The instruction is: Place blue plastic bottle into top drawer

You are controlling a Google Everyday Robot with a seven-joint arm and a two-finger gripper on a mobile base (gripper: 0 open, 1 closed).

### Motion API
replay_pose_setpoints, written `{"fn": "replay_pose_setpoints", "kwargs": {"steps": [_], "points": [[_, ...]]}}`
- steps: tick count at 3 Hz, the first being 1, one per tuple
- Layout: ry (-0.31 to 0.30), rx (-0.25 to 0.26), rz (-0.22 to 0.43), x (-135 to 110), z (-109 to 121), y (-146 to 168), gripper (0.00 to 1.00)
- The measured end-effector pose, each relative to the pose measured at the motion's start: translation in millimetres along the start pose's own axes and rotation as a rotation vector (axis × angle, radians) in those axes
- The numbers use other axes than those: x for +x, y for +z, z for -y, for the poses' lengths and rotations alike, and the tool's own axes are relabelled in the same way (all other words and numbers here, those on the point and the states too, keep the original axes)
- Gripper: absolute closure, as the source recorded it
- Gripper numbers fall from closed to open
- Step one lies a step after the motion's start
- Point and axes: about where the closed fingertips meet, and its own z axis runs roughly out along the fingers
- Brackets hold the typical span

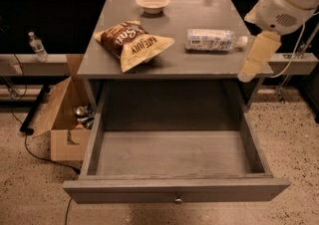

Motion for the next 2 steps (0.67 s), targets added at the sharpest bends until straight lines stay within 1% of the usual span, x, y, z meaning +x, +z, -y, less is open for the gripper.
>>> {"fn": "replay_pose_setpoints", "kwargs": {"steps": [1,2], "points": [[-0.016,0.034,0.012,-14.7,31.8,20.1,0.00],[-0.039,0.021,0.030,-32.7,57.1,50.0,0.00]]}}
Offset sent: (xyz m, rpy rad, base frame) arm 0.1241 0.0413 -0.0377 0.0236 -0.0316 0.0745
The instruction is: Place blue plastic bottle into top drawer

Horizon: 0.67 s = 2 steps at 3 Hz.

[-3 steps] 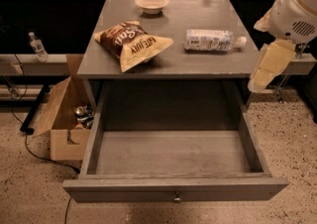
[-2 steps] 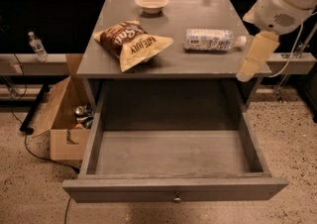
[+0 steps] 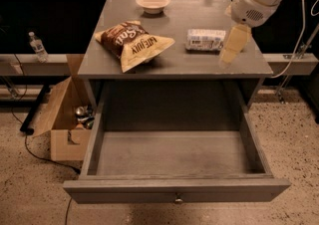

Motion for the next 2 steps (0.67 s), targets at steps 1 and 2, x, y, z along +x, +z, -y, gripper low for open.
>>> {"fn": "replay_pose_setpoints", "kwargs": {"steps": [1,2], "points": [[0.006,-0.031,0.024,-11.1,20.0,31.0,0.00],[0.047,-0.073,0.041,-17.7,37.9,63.0,0.00]]}}
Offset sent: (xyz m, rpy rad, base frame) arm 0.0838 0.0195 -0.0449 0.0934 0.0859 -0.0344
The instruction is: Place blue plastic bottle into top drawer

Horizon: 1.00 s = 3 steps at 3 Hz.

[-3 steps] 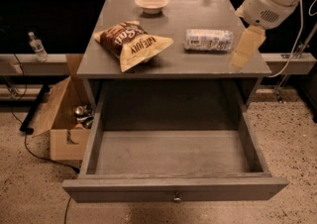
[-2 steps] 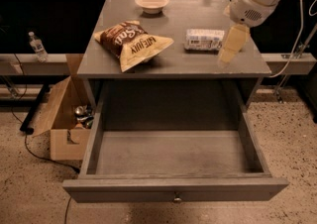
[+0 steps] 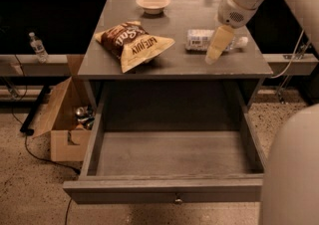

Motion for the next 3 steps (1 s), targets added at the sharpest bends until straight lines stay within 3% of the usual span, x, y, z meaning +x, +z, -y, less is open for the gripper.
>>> {"fn": "replay_pose_setpoints", "kwargs": {"steps": [3], "points": [[0.027,-0.098,0.034,-17.5,21.3,50.4,0.00]]}}
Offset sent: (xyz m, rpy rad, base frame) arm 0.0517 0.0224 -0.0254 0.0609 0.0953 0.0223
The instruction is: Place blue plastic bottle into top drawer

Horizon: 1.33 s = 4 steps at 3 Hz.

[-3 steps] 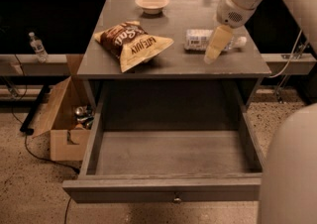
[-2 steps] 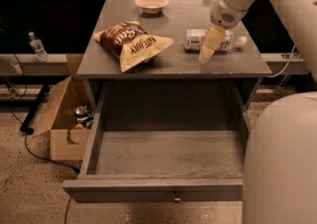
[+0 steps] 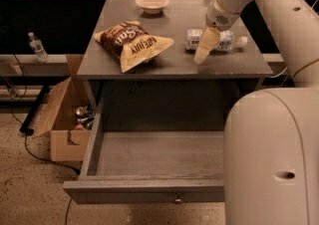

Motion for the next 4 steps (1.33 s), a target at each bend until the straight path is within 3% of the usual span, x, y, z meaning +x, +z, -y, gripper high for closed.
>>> {"fn": "replay_pose_setpoints", "kwargs": {"steps": [1,3,4], "points": [[0.012,-0.030,0.018,-2.2,6.3,12.9,0.02],[0.013,-0.024,0.060,-1.3,10.0,7.3,0.48],[0.013,-0.008,0.123,2.4,3.6,-13.2,0.71]]}}
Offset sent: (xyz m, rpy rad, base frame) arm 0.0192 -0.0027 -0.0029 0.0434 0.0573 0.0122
